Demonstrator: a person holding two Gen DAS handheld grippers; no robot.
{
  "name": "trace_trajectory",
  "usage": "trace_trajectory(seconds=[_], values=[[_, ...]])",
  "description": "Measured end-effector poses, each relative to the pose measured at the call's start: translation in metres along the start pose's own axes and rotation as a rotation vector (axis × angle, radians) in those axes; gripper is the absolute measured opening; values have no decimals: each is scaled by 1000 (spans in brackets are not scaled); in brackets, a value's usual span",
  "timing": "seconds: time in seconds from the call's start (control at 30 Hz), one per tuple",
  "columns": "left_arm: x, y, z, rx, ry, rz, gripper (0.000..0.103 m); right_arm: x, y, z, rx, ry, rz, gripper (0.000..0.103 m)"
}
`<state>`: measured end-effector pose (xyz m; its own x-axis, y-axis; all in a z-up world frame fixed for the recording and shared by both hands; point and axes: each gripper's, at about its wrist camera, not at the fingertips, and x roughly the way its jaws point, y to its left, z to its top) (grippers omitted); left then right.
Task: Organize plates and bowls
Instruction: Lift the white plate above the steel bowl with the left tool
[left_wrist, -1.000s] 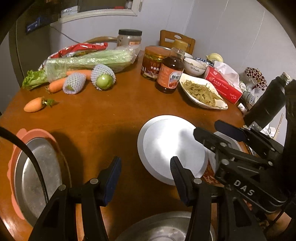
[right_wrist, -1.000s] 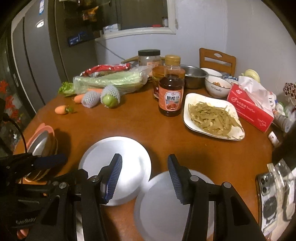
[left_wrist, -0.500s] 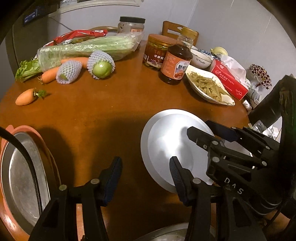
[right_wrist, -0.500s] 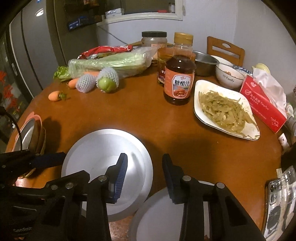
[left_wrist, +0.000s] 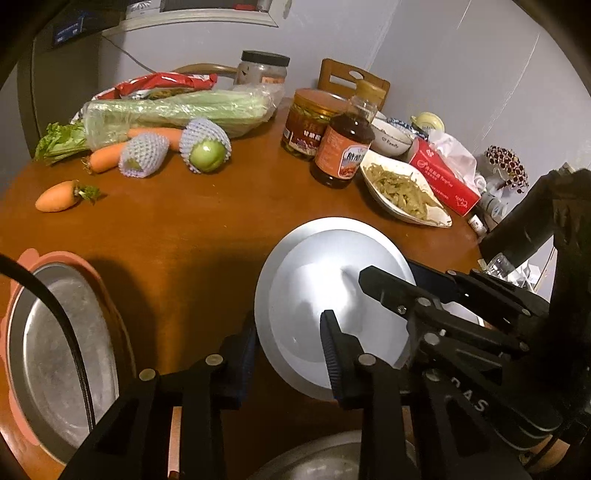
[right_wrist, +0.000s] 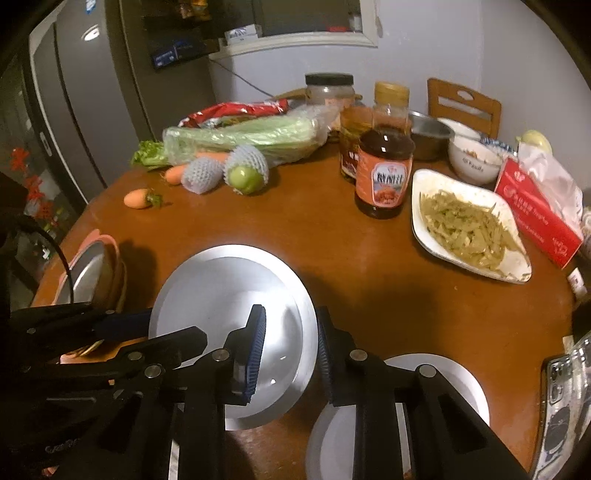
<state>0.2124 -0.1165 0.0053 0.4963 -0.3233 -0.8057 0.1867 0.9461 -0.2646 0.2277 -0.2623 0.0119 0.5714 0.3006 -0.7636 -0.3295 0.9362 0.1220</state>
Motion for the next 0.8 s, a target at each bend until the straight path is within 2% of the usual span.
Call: trace_trajectory(seconds=[0.4, 0.8], values=[[-40, -1, -15, 13, -64, 5, 32, -39, 25, -5, -26, -67, 2, 28], [-72, -5, -41, 28, -107, 9, 32, -73, 46, -25, -36, -118, 4, 28]])
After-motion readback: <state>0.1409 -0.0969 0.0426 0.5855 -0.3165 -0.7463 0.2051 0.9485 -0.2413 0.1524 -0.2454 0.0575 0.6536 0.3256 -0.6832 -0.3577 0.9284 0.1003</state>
